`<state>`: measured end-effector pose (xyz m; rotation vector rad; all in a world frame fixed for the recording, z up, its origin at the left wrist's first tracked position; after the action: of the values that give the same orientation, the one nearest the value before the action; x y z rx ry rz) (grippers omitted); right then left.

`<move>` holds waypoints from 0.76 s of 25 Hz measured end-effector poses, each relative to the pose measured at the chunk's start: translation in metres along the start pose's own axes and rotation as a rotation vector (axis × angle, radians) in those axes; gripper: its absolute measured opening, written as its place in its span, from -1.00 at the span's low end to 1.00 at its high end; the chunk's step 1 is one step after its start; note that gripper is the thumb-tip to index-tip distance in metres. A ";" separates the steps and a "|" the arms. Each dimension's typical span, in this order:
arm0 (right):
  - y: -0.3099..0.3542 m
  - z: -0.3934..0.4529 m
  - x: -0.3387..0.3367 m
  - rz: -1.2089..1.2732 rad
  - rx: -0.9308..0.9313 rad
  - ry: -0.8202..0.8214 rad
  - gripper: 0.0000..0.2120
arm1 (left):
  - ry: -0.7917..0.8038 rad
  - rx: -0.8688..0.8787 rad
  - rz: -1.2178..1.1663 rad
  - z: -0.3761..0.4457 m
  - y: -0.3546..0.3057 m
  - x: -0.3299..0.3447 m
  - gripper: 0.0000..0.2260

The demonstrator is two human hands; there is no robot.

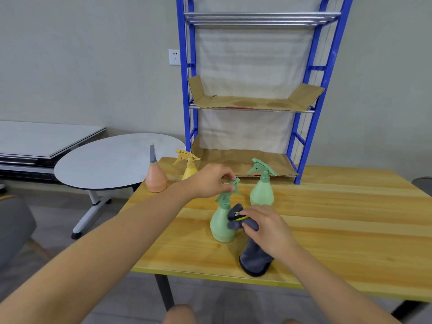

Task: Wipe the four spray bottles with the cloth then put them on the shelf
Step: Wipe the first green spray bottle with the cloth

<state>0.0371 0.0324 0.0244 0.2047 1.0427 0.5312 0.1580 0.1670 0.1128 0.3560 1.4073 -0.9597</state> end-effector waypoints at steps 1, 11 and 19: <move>0.009 0.002 0.000 -0.018 -0.054 -0.046 -0.71 | -0.007 -0.024 -0.008 0.001 0.003 -0.001 -0.73; 0.054 -0.006 0.053 -0.306 -0.425 0.032 -0.73 | 0.023 -0.026 0.024 0.005 0.005 0.002 -0.78; 0.049 -0.021 0.090 -0.395 -0.494 0.237 -0.63 | 0.027 -0.006 -0.014 0.002 0.008 0.004 -0.76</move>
<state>0.0385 0.1184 -0.0351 -0.5021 1.1123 0.4422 0.1648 0.1685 0.1074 0.3563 1.4385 -0.9648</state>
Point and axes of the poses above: each hand's wrist, its own z-axis towards the middle knuckle, its own x-axis out of the palm, y = z × x, the point moved 6 cm from there along z, towards the middle knuckle, and after that the axes turned 9 degrees about z, right-handed, at the moved point
